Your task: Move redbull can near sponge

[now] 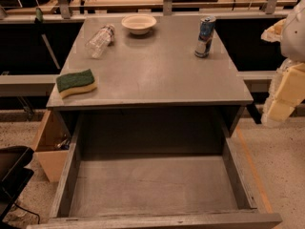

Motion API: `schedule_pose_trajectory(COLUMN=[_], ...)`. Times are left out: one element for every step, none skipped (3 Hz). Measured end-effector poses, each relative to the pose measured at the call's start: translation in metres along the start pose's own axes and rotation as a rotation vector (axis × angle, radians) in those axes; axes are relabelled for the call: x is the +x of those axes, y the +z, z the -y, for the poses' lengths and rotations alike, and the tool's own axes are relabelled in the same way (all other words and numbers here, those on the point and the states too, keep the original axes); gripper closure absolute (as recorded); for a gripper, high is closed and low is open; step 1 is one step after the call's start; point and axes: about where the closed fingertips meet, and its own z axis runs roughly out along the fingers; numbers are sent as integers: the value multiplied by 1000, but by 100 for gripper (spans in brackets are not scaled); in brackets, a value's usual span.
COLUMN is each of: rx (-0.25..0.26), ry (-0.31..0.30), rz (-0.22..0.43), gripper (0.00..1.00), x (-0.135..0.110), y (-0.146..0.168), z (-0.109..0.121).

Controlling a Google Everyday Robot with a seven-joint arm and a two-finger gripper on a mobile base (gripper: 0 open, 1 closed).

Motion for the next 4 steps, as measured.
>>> schedule_pose_trajectory(rx=[5,50,103,185], ry=[3,87,203,244], rz=[3,100,298,539], gripper=[0,0,0,0], x=[0,3,10,4], y=[-1,5,23,37], z=[1,25,63,106])
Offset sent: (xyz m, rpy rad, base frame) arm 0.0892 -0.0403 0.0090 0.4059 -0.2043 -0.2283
